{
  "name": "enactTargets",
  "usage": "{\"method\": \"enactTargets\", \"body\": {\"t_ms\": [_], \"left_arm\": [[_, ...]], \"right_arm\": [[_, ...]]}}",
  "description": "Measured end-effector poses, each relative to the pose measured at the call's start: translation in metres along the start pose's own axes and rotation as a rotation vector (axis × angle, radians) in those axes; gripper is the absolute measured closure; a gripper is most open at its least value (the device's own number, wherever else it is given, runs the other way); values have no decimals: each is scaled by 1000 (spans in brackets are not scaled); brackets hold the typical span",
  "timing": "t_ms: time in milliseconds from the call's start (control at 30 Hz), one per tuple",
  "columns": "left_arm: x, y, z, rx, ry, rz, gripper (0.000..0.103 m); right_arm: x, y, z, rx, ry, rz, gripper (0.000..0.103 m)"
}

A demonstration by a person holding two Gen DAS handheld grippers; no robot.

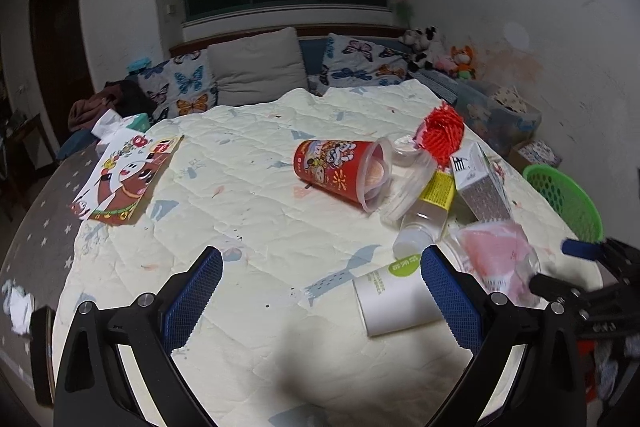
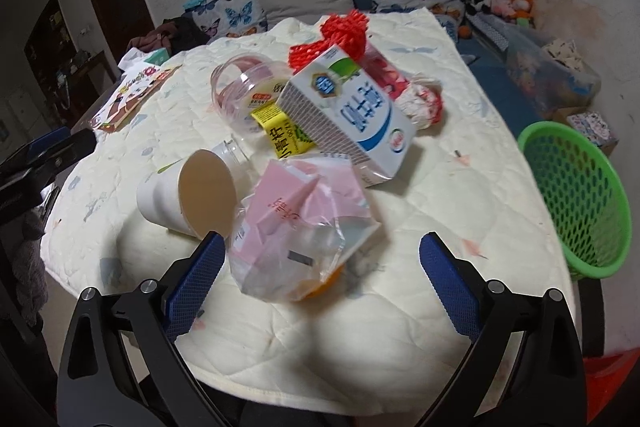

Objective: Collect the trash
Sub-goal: 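Grasp the pink plastic bag with the right tool while the left tool grasps the white paper cup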

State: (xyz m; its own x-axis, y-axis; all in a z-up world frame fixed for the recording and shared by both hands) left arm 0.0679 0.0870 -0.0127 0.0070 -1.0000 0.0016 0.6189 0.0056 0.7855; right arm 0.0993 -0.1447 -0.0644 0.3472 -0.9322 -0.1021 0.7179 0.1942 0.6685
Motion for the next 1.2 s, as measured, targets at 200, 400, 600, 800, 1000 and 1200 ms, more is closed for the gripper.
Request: {"method": "enactTargets", "body": {"t_ms": [200, 400, 600, 800, 1000, 1200], "left_arm": [[1, -6, 0, -21, -89, -90, 7], [17, -14, -5, -33, -146, -249, 7], [33, -19, -16, -65, -267, -345, 7], [60, -23, -36, -104, -340, -478, 7], [68, -24, -55, -139, -382, -560, 7], [69, -20, -72, -178, -451, -567, 7]], "right_arm": [[-3, 5, -25, -52, 36, -50, 8], [-1, 6, -43, -89, 20, -74, 11], [6, 3, -45, -97, 22, -89, 15], [16, 1, -51, -110, 66, -151, 15], [20, -6, -46, -110, 104, -162, 37], [24, -14, -28, -100, 112, -139, 47]]}}
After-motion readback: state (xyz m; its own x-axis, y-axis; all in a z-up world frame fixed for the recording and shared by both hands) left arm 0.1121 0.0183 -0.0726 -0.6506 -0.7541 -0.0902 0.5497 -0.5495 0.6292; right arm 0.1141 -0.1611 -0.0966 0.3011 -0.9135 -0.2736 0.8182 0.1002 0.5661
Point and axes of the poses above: each gripper's, at about its wrist camera, not at the fingertips, and z roughly against the way its jaws point, x to its right, y to its top, the point moved 2 cm from there along -z, roughly the way its jaws point, and after that the axes turned 2 degrees about z, right-handed, at the moved point
